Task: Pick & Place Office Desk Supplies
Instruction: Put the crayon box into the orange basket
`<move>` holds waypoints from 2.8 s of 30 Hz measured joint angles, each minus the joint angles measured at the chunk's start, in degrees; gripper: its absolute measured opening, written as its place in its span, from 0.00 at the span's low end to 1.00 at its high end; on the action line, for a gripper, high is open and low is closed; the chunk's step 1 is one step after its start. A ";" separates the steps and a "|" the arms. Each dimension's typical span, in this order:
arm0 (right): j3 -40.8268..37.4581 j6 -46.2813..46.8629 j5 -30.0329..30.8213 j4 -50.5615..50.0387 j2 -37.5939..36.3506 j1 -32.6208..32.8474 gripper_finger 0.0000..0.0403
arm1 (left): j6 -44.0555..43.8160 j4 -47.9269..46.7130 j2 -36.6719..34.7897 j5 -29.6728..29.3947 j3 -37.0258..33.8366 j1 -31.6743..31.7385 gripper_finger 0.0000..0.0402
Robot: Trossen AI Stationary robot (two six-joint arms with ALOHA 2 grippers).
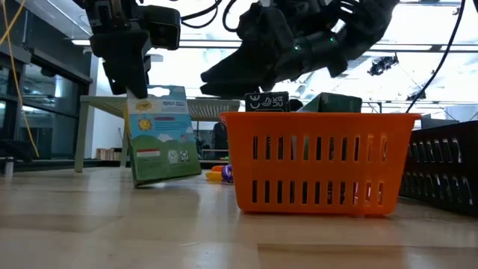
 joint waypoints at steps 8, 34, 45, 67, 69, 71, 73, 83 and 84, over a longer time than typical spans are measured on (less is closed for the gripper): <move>1.83 0.14 -1.85 -5.29 -0.02 -1.66 0.44 | 0.37 0.41 0.00 -0.05 0.00 -0.22 0.00; 1.83 2.95 -7.48 -4.62 1.81 -2.22 0.44 | 7.85 -0.61 -1.09 1.66 2.38 -0.20 0.00; 1.83 3.17 -8.25 -4.07 1.81 -2.17 0.44 | 11.00 -0.51 -1.09 1.45 2.62 2.32 0.00; 1.81 3.02 -5.95 -3.98 1.77 -2.17 0.44 | 12.46 0.90 -1.09 1.62 2.67 3.04 0.00; 1.81 3.00 -5.45 -3.98 1.77 -2.17 0.44 | 12.46 0.92 -1.09 1.62 2.71 2.97 0.00; 1.81 2.98 -4.59 -3.98 1.77 -2.17 0.44 | 12.46 0.96 -1.09 1.60 2.73 2.64 0.00; 1.81 2.98 -4.49 -3.86 1.77 -2.17 0.44 | 12.44 0.94 -1.09 1.62 2.73 2.33 0.00; 1.79 3.17 -7.50 -2.60 1.73 -1.98 0.44 | 14.04 2.43 -1.09 0.94 2.73 2.03 0.00; 1.79 3.18 -7.55 -2.60 1.73 -1.98 0.44 | 14.63 2.96 -1.09 0.92 2.73 2.08 0.00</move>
